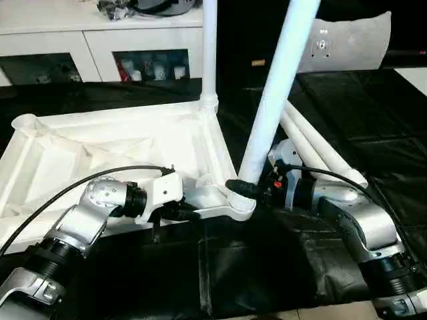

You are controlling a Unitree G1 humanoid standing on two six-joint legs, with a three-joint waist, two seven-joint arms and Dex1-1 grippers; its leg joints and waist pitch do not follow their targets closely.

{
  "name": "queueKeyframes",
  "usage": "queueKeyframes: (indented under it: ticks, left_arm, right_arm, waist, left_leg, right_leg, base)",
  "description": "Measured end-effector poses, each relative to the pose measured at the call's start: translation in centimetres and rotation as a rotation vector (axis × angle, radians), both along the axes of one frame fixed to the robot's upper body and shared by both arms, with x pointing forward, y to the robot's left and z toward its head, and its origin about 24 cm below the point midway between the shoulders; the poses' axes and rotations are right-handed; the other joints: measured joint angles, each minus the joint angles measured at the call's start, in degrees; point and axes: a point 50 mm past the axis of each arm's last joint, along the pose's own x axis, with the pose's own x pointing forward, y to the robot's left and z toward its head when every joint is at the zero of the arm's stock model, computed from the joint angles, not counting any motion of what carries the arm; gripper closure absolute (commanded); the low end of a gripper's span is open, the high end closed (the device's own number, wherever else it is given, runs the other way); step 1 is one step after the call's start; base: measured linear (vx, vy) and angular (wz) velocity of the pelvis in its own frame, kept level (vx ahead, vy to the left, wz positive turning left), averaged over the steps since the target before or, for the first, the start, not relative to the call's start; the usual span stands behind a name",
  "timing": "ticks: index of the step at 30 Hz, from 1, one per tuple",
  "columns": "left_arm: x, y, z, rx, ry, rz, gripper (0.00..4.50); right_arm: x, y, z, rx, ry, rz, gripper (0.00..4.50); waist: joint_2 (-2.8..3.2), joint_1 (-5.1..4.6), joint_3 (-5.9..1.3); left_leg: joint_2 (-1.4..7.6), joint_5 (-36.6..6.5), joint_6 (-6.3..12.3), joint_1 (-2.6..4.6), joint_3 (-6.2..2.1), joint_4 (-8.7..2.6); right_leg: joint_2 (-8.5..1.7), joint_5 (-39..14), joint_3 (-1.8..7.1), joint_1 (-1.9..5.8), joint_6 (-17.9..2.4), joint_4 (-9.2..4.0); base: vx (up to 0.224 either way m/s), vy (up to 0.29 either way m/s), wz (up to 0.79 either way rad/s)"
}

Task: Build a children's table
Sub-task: Insert table leg to table base

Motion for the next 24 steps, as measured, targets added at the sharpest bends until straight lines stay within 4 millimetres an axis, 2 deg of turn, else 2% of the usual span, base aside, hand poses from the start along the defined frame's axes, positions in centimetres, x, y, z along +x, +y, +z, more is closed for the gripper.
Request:
queueKeyframes:
  ticks: [5, 13, 16, 22, 24]
  left_arm:
    - [0.0, 0.0, 0.0, 0.005, -0.015, -0.006, 4.5]
    - [-0.1, -0.2, -0.1, -0.015, -0.012, 0.005, 4.5]
    - [-0.1, -0.4, -0.2, -0.023, -0.008, 0.002, 4.5]
    - [-0.2, -0.5, -0.2, -0.021, -0.003, -0.014, 4.5]
    - [-0.2, -0.4, -0.3, -0.015, -0.004, -0.014, 4.5]
  right_arm:
    - [0.1, -0.1, -0.2, 0.014, 0.005, 0.0, 2.59]
    - [-0.5, -1.3, -1.9, 0.208, 0.109, -0.114, 2.59]
    - [-1.2, -1.6, -2.2, 0.222, 0.088, -0.123, 2.59]
    - [-2.3, -1.2, -2.0, 0.077, -0.059, -0.05, 2.59]
    - [-2.3, -0.9, -1.7, 0.025, -0.1, -0.016, 2.59]
  waist:
    - [-0.05, -0.02, -0.03]
    - [0.02, 0.23, -0.05]
    - [0.06, 0.55, -0.07]
    - [0.16, 0.7, -0.11]
    - [0.15, 0.56, -0.11]
  left_leg:
    - [0.0, 0.0, 0.0, 0.04, 0.0, 0.0]
    - [-0.02, 0.0, 0.0, 0.04, 0.02, 0.0]
    - [-0.03, 0.0, 0.01, 0.04, 0.02, 0.0]
    - [-0.04, 0.0, 0.02, 0.06, 0.03, 0.0]
    - [-0.04, 0.0, 0.02, 0.26, 0.02, -0.03]
  right_leg:
    - [-0.01, 0.0, -0.01, 0.04, 0.0, 0.01]
    - [-0.06, 0.0, -0.06, 0.07, 0.0, 0.01]
    - [-0.09, 0.0, -0.09, 0.09, 0.0, -0.02]
    - [-0.12, 0.0, -0.09, 0.11, 0.0, -0.03]
    - [-0.12, 0.0, -0.09, 0.26, 0.0, -0.03]
  base:
    - [0.0, 0.0, 0.0]
    - [0.0, 0.0, 0.0]
    - [0.0, 0.0, 0.0]
    - [0.0, 0.0, 0.0]
    - [0.0, 0.0, 0.0]
